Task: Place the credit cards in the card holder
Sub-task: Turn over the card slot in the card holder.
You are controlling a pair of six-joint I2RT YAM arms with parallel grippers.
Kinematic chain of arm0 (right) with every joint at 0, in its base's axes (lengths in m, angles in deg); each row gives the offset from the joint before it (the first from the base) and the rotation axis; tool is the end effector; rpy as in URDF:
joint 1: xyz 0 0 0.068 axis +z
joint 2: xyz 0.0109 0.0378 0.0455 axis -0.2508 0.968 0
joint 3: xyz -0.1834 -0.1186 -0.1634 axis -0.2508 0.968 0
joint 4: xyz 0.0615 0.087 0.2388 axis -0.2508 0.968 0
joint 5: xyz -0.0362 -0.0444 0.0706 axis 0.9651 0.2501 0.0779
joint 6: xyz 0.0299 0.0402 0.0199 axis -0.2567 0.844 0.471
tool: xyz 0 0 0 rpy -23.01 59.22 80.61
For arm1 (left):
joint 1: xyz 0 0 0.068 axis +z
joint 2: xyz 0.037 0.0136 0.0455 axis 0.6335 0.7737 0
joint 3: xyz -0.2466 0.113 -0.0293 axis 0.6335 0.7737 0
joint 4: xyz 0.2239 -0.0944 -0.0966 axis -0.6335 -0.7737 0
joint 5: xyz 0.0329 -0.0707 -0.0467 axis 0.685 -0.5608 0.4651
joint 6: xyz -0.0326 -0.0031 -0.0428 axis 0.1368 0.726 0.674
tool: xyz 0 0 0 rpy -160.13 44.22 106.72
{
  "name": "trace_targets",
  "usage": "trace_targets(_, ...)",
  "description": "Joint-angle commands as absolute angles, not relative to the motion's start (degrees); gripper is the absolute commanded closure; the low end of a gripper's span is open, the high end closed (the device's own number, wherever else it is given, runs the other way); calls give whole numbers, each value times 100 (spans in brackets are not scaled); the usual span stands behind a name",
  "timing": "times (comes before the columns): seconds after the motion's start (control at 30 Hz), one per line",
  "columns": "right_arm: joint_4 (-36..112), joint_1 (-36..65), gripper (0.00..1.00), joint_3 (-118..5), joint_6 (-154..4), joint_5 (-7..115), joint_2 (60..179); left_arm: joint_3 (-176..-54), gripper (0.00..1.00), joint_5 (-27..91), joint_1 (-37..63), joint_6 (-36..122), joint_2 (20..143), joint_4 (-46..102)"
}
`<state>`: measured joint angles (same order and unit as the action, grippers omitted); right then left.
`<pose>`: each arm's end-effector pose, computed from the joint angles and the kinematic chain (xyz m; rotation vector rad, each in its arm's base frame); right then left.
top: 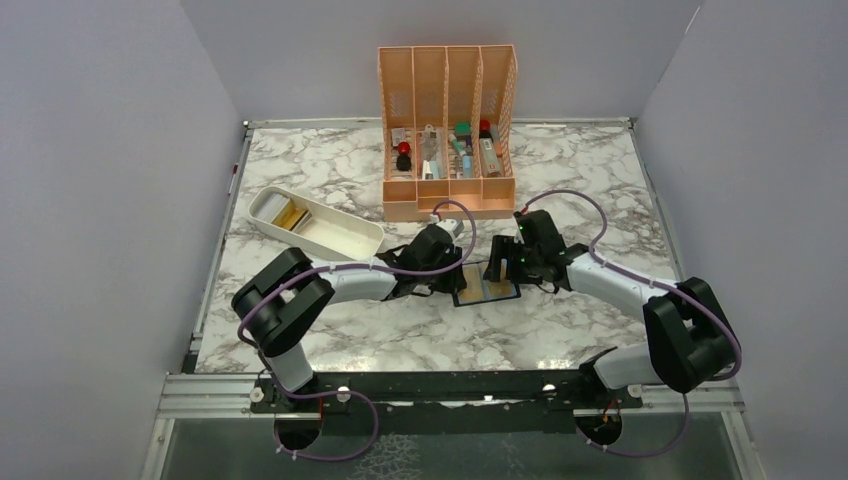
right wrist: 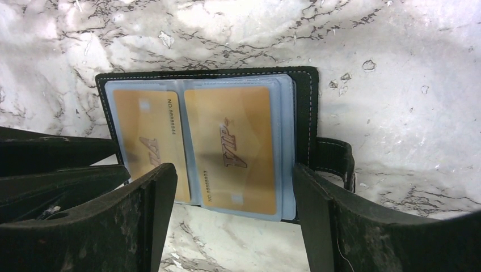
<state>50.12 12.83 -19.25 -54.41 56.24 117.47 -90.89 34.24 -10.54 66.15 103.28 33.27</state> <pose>0.2293 0.1225 0.1698 -0.0365 2.5808 0.4993 0.2168 -0.2628 0.1589 0.3882 2.4203 -0.8403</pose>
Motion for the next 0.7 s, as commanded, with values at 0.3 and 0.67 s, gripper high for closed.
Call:
trace_targets(0.3, 4703, 1254, 31, -1873, -5476, 5258, 11702, -9044, 69, 3533, -1051, 6518, 10572, 3425)
trace_targets(0.67, 4811, 1254, 30, -1924, -5435, 5119, 11431, -9065, 69, 3628, -1051, 6509, 10518, 3310)
